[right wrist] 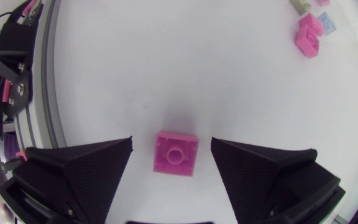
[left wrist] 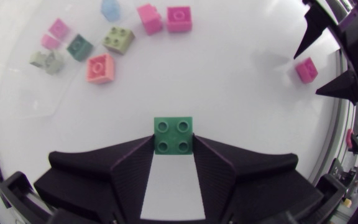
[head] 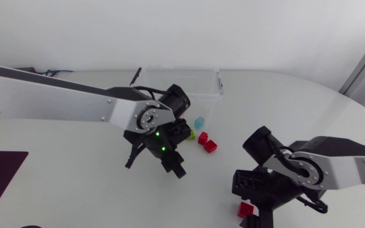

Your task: Pick up the duplo bricks and place them in the container

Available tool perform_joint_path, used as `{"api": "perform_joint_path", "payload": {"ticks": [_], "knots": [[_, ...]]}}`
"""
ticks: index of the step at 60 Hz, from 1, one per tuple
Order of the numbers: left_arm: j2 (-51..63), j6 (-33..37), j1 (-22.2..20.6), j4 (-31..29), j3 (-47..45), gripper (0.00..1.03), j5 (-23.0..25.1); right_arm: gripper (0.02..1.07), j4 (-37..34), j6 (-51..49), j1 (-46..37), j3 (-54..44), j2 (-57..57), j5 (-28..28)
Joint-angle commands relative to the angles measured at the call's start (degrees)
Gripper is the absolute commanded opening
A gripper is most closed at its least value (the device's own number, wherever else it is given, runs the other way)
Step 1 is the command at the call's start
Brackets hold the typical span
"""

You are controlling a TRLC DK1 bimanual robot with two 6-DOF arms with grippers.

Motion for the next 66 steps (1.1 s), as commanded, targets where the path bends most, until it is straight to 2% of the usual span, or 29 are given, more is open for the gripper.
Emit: {"api": "perform_joint_path", "payload": {"ticks": [1,6,17,19,20,23,37,45,66], "knots": [[-5.9,0.9,0.9,-0.5,-0.7,0.4,-1.1,0.85,0.6,0.9,-0.2,-1.4,1.5,0.0],[-9.1,1.3,1.8,-0.5,0.0,0.4,-1.3,0.73,0.6,0.9,-0.4,-1.4,2.0,0.0],[-13.9,2.1,4.9,-0.5,2.9,0.4,-2.6,0.35,-0.7,0.9,-1.1,-0.8,1.9,0.0],[-14.1,2.2,5.3,-0.4,3.2,0.4,-2.6,0.31,-0.9,0.9,-1.1,-0.7,1.8,0.0],[-14.5,2.2,6.1,-0.3,4.0,0.4,-2.6,0.25,-1.1,0.9,-1.1,-0.6,1.5,0.0],[-15.1,2.2,6.9,-0.1,5.0,0.4,-2.6,0.18,-2.0,0.9,-1.1,0.0,0.7,0.0],[-15.5,2.0,12.2,8.8,7.1,0.41,-2.5,0.17,-5.8,2.0,-1.1,4.1,-2.7,0.0],[-15.3,1.8,13.9,14.6,6.3,0.42,-2.5,0.17,-5.9,3.3,-1.1,6.9,-4.2,0.0],[-11.7,1.1,16.7,25.0,5.8,0.45,-2.4,0.17,-4.6,7.3,-1.1,16.7,-3.8,0.0]]}}
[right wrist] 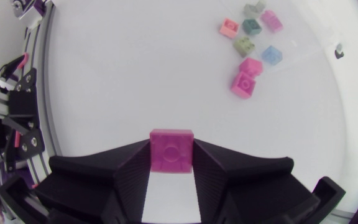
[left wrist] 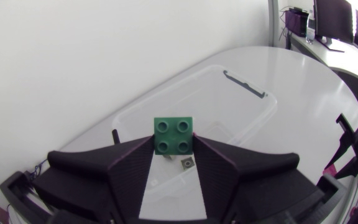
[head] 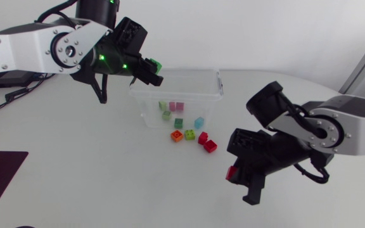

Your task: Pick up the duplo bricks and place them in the container

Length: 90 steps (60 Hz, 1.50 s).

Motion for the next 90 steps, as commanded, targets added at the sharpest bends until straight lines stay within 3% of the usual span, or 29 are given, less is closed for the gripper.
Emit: {"api": "perform_joint_path", "payload": {"ticks": [1,22,30,42,52,67,87,89,90], "knots": [[2.6,-0.4,1.0,2.5,0.3,0.45,-0.3,0.17,0.2,2.1,-0.3,3.0,-0.1,0.0],[9.3,-0.3,2.6,10.4,2.4,0.48,0.0,0.17,2.4,5.1,-1.6,12.2,2.4,0.1],[10.6,-0.3,3.0,10.8,2.4,0.76,0.0,0.17,4.3,6.6,-2.1,16.5,4.9,0.1],[4.6,0.1,3.2,12.9,-3.9,0.9,0.0,0.17,9.5,9.4,-3.1,22.0,8.6,0.6],[-2.5,2.1,3.3,12.8,-10.7,0.9,1.3,0.17,14.4,10.9,-5.1,27.4,14.2,0.8],[-9.7,6.4,2.3,11.1,-21.0,0.89,7.3,0.17,18.4,12.6,-5.5,33.8,21.3,1.6],[-2.6,6.3,0.2,10.6,-24.2,0.89,12.2,0.18,24.8,14.1,-6.4,39.6,29.7,4.0],[-1.8,6.0,0.0,10.7,-24.1,0.89,12.3,0.2,25.0,14.2,-6.5,40.0,30.2,4.1],[-0.7,5.7,0.0,10.7,-23.9,0.89,12.4,0.27,25.4,14.5,-6.6,40.1,30.5,4.5]]}}
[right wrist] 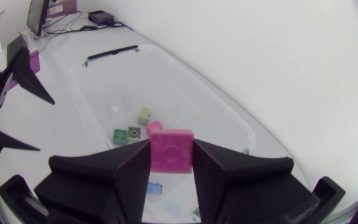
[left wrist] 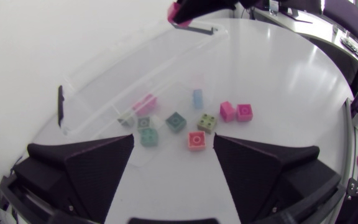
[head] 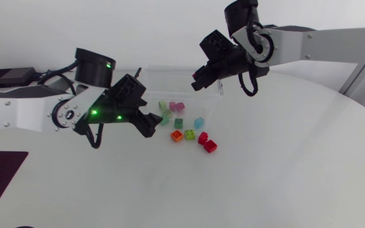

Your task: Pick up the duplo bricks and place them in the container

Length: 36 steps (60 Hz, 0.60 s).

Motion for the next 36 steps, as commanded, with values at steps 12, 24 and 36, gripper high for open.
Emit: {"api": "perform_joint_path", "payload": {"ticks": [12,24,36], "knots": [[10.6,-2.7,-1.0,2.6,-0.3,0.89,2.1,0.82,3.2,2.7,-0.8,3.1,4.6,2.7],[16.2,-5.0,-0.8,4.5,2.2,0.89,4.1,1.02,5.9,3.8,-1.2,-0.9,0.4,2.6],[20.6,-6.3,-1.1,4.4,5.2,0.89,4.6,1.02,8.8,4.0,-1.6,-9.2,-6.1,2.3]]}}
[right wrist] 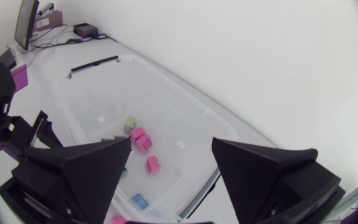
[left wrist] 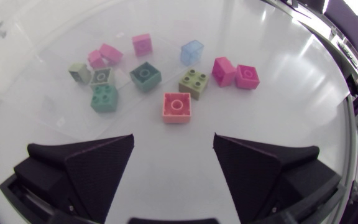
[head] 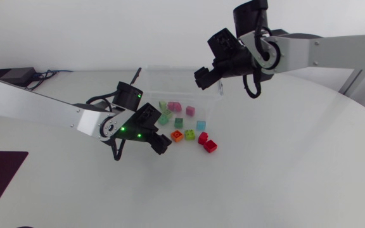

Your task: Pick up the duplo bricks and place them in the container

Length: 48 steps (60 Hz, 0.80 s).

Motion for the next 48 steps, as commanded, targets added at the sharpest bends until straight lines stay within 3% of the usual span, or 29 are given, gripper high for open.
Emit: {"api": "perform_joint_path", "payload": {"ticks": [1,23,48], "knots": [[2.2,-1.7,-0.5,0.4,2.4,0.89,0.6,1.02,1.2,1.3,-0.5,-4.5,-3.9,0.0],[7.8,-2.1,-2.2,-0.7,6.7,0.85,0.8,1.02,5.8,1.1,-4.3,-23.2,-17.3,-3.0],[13.4,-2.9,-2.8,-2.6,11.5,0.78,-1.7,1.02,8.1,0.5,-7.1,-33.6,-22.2,-6.0]]}}
